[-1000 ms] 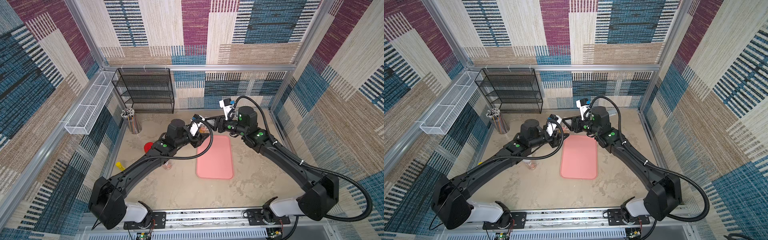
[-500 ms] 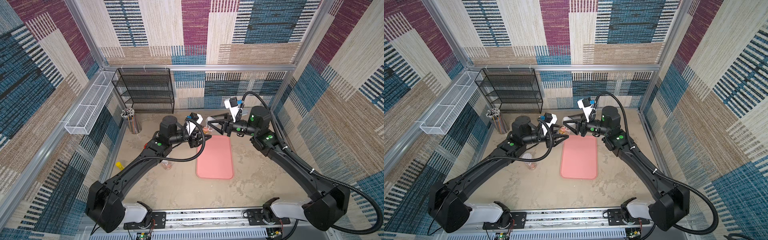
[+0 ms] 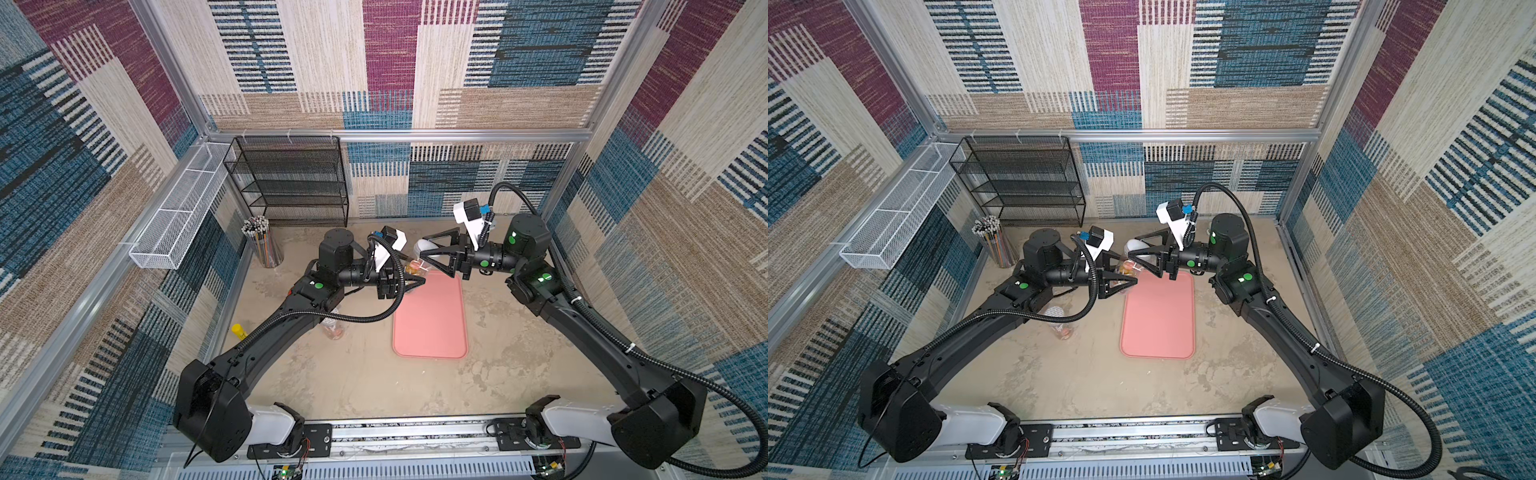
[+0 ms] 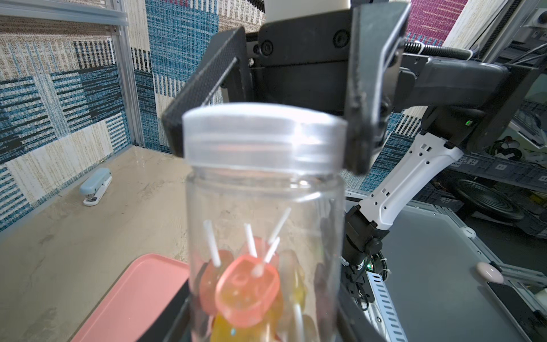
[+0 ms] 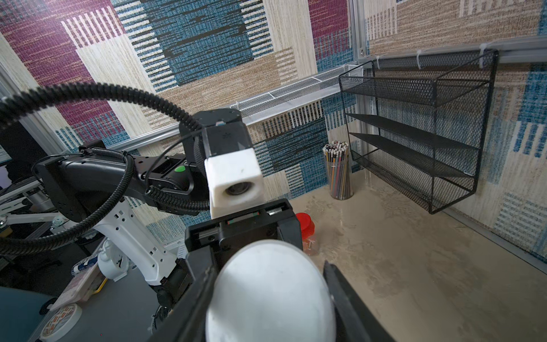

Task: Pour the candies out of the jar
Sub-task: Unscrew the lid from the jar.

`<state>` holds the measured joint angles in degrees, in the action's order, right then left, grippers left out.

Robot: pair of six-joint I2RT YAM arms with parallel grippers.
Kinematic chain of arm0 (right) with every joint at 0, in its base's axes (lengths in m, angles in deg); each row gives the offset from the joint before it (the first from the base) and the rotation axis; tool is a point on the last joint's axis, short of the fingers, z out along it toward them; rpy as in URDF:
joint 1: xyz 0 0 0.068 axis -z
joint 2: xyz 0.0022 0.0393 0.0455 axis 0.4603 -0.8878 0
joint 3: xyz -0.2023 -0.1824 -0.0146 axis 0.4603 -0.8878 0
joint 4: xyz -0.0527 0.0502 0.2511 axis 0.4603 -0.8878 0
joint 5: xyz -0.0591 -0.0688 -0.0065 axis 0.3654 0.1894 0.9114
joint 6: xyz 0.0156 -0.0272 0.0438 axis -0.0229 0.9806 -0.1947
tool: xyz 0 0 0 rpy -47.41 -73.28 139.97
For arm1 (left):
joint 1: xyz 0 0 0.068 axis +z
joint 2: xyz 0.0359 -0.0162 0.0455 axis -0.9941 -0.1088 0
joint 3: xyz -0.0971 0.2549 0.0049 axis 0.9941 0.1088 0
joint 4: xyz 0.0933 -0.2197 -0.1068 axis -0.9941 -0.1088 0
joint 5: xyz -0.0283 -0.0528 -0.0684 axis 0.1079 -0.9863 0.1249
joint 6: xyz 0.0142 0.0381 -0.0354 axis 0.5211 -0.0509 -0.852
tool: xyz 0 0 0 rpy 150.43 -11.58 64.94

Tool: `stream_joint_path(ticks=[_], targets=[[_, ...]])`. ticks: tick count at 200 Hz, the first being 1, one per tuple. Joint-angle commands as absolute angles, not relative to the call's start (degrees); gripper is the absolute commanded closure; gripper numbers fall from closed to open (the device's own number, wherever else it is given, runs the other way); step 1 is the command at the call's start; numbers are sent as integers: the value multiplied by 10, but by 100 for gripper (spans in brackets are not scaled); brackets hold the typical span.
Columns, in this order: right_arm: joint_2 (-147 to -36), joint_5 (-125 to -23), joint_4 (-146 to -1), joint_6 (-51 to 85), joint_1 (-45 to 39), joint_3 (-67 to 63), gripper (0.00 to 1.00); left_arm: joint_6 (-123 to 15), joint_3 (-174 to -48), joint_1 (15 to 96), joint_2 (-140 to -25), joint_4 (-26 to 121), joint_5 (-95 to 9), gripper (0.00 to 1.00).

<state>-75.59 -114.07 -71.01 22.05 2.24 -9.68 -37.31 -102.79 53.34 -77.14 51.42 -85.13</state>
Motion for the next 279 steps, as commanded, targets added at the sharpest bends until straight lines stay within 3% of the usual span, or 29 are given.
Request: stream_joint_path(ticks=[1,33,187,235,279], targets=[[-759,-1131,-720,236,22,-91,63,-371,-1032,533,-765,533,-850,100],[-762,-1128,-720,235,22,-89,62,-370,-1031,534,-767,532,-848,100],[-764,-1121,-714,226,22,-92,31,-377,-1026,533,-770,541,-832,100],[-758,-1089,-721,214,23,-80,11,-378,-1015,534,-763,546,-806,100],[-758,-1025,-769,190,24,-36,5,-377,-1000,534,-749,554,-757,100]])
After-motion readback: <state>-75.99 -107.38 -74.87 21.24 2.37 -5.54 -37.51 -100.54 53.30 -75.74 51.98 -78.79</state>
